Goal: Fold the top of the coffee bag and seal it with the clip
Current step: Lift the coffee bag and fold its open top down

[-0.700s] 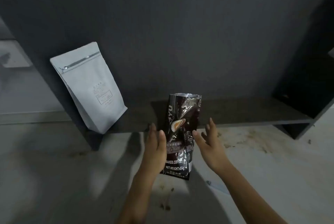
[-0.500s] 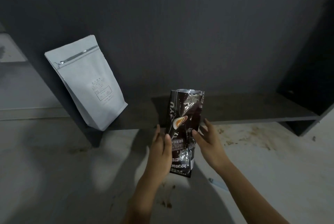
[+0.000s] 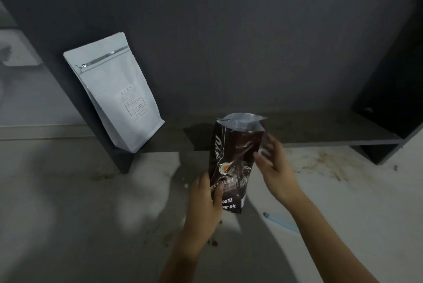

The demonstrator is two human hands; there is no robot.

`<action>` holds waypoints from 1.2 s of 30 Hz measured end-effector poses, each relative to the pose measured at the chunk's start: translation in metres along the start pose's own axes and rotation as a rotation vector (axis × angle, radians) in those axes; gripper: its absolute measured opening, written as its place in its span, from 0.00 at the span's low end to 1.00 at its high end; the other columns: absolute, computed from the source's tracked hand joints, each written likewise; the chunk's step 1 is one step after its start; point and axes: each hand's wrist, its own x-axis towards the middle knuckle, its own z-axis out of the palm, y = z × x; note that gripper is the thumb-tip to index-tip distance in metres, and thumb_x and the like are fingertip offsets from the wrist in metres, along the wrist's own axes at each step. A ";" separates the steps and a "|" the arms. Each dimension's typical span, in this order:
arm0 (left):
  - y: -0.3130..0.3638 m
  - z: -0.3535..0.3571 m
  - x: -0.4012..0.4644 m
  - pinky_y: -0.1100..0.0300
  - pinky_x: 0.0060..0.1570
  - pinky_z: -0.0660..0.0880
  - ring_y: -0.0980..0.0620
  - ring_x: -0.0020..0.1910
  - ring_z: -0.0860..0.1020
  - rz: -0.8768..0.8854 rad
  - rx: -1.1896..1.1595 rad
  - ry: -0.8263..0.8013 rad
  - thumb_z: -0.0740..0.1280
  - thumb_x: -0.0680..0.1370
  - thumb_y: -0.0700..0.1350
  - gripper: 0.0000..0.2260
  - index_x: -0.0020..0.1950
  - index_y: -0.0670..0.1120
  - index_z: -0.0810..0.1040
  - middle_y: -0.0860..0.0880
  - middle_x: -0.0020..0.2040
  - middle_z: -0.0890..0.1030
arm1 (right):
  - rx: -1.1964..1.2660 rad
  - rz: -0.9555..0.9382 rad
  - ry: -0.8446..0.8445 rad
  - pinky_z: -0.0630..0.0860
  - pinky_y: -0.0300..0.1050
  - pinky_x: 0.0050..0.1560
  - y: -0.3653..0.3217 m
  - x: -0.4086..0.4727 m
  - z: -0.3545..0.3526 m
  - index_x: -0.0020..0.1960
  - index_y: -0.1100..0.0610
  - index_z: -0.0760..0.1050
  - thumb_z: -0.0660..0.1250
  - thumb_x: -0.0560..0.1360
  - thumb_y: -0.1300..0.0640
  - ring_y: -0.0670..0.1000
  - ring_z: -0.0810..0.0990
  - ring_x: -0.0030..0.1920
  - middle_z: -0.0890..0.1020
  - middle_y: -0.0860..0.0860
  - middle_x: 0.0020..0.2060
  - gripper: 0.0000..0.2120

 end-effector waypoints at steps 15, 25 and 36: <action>-0.001 -0.002 -0.018 0.69 0.61 0.64 0.61 0.64 0.65 0.033 -0.237 -0.021 0.78 0.57 0.54 0.48 0.70 0.47 0.58 0.53 0.65 0.63 | -0.542 -0.350 -0.050 0.54 0.59 0.66 -0.095 -0.002 0.007 0.38 0.53 0.81 0.72 0.68 0.52 0.55 0.55 0.72 0.71 0.49 0.67 0.05; -0.022 0.021 0.000 0.50 0.54 0.78 0.48 0.55 0.81 -0.110 -0.706 -0.217 0.82 0.54 0.40 0.37 0.60 0.50 0.73 0.45 0.55 0.83 | -0.370 -0.327 -0.173 0.55 0.60 0.70 -0.107 -0.013 0.001 0.35 0.52 0.81 0.74 0.65 0.58 0.52 0.55 0.70 0.70 0.42 0.63 0.03; -0.029 0.023 -0.001 0.45 0.52 0.79 0.41 0.54 0.81 -0.202 -0.738 -0.202 0.83 0.52 0.43 0.38 0.60 0.41 0.72 0.40 0.54 0.83 | -0.768 -0.300 0.057 0.62 0.61 0.62 -0.097 -0.007 -0.036 0.49 0.53 0.78 0.69 0.69 0.49 0.61 0.59 0.68 0.71 0.56 0.66 0.11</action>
